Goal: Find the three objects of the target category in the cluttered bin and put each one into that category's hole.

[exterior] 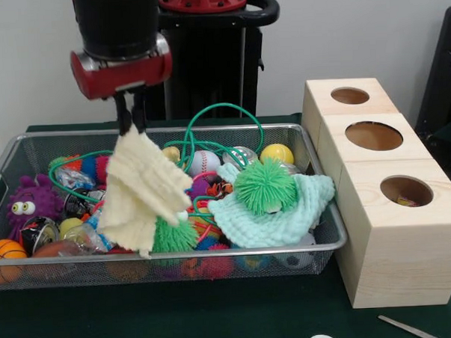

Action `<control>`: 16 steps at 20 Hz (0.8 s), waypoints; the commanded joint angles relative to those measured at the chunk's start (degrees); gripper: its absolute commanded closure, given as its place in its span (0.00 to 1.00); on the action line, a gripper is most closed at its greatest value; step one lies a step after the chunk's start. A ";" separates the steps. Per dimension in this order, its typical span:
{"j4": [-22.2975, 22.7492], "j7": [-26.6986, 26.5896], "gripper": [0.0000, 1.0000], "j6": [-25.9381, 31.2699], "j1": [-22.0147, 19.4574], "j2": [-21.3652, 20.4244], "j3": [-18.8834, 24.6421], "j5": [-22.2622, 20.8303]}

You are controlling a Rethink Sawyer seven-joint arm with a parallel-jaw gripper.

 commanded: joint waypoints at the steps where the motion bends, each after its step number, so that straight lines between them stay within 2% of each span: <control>1: -2.13 -16.17 1.00 12.11 -1.71 -5.29 0.31 -4.88; 4: -2.80 -19.39 1.00 13.13 -2.51 -5.64 1.06 -7.28; 10: -3.49 -24.65 1.00 11.05 -5.53 -4.34 3.11 -11.08; 16: -1.96 -23.43 1.00 5.22 -7.84 -1.09 4.98 -12.06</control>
